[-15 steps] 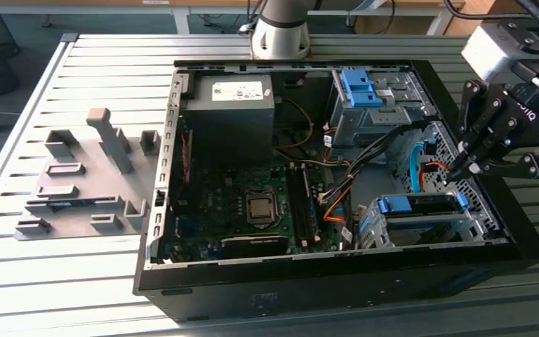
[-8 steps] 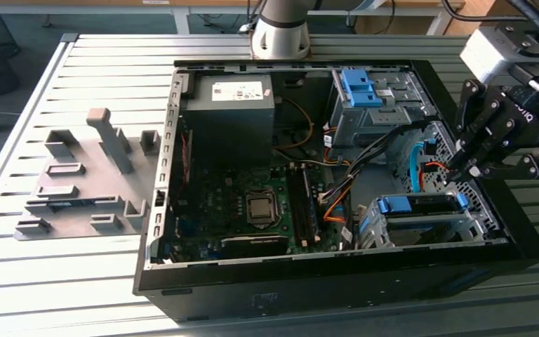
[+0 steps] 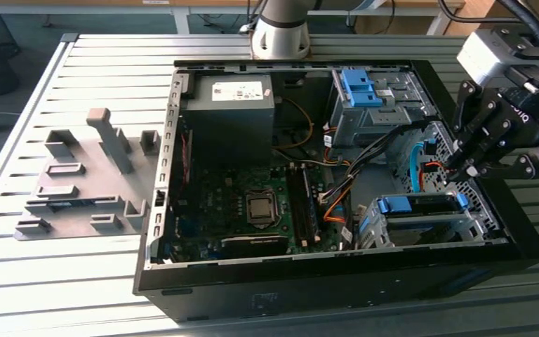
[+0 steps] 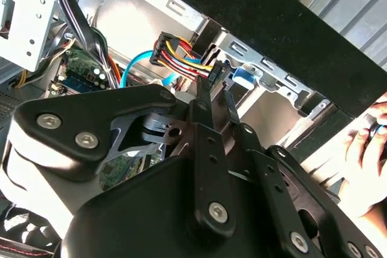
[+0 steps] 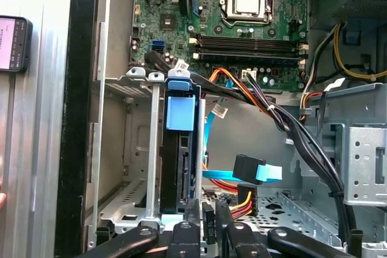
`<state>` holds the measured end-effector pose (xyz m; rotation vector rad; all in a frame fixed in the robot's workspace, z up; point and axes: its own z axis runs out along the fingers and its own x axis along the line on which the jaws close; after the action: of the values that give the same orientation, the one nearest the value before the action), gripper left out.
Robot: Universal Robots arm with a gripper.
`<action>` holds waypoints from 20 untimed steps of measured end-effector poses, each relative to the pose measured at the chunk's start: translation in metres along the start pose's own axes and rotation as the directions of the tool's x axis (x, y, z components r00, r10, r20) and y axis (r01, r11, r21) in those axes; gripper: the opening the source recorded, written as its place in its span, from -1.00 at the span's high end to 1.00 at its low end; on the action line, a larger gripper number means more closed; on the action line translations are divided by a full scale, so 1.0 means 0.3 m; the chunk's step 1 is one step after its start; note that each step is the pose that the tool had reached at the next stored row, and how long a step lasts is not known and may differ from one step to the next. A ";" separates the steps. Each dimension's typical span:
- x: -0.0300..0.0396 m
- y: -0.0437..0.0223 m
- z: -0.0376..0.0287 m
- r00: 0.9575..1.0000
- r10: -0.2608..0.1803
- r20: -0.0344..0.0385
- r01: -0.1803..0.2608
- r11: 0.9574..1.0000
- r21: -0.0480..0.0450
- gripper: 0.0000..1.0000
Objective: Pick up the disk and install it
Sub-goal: 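Insert the first disk wire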
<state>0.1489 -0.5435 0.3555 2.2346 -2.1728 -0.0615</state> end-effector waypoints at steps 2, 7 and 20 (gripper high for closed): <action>-0.003 0.000 0.003 1.000 -0.001 0.000 0.001 1.000 0.000 0.50; -0.010 -0.002 0.014 1.000 -0.004 -0.003 0.004 1.000 0.000 0.50; -0.010 0.022 0.024 1.000 -0.018 -0.007 0.018 1.000 0.003 0.67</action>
<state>0.1420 -0.5405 0.3487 2.2531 -2.1511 -0.0506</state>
